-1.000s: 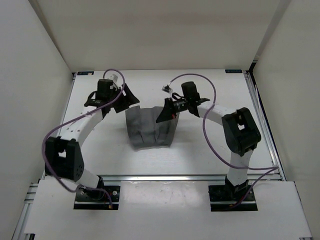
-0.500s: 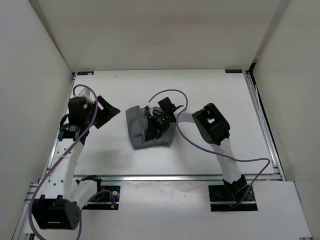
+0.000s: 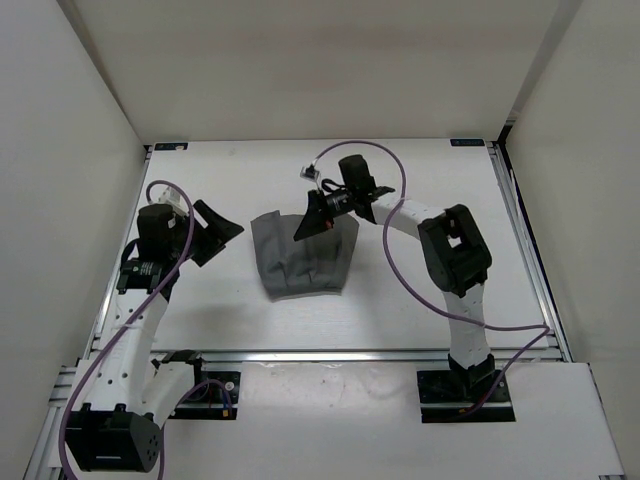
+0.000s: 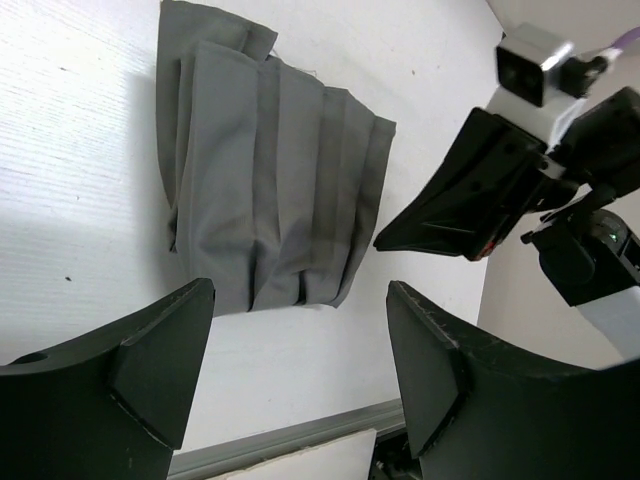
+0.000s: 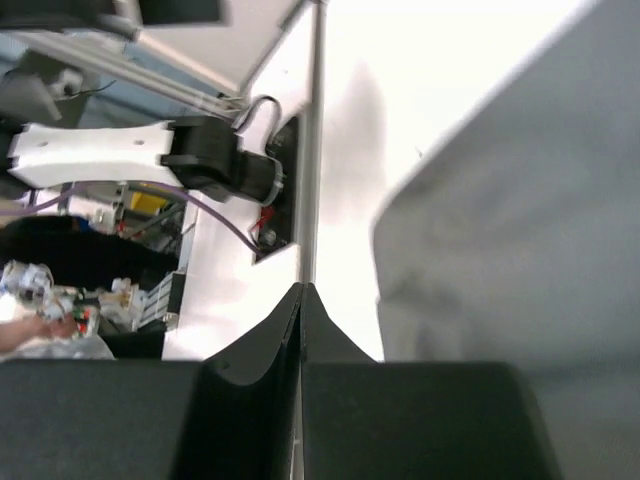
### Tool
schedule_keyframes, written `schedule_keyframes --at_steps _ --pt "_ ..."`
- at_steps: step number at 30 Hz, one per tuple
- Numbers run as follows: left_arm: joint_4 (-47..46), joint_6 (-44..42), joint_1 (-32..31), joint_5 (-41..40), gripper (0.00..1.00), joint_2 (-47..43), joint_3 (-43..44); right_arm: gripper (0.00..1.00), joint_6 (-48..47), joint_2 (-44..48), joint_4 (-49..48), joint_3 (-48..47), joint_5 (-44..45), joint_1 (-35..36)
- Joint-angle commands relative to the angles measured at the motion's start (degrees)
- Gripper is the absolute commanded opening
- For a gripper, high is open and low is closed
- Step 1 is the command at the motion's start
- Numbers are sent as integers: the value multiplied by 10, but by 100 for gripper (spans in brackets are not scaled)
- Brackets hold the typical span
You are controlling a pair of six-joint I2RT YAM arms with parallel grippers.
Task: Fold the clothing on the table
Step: Fold the skirt
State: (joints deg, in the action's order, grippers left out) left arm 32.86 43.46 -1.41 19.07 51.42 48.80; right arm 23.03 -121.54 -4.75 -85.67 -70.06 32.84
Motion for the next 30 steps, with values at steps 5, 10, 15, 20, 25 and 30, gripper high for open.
schedule_keyframes --at_steps 5,10,15,20,25,30 --pt "10 2 8 4 80 -11 33 0 15 -57 -4 -21 -56 56" --pt "43 -5 4 -7 79 -24 42 0 13 -105 26 -44 10 78" --pt "70 3 -6 -19 79 -33 46 0 -39 -158 109 -91 104 71" --pt "66 8 -11 -43 79 -42 44 0 -20 -111 100 -71 92 41" --pt "50 8 13 -40 81 -61 13 0 95 42 -19 8 52 -9" --pt "23 14 66 -9 80 -78 -24 0 33 85 71 115 70 -67"
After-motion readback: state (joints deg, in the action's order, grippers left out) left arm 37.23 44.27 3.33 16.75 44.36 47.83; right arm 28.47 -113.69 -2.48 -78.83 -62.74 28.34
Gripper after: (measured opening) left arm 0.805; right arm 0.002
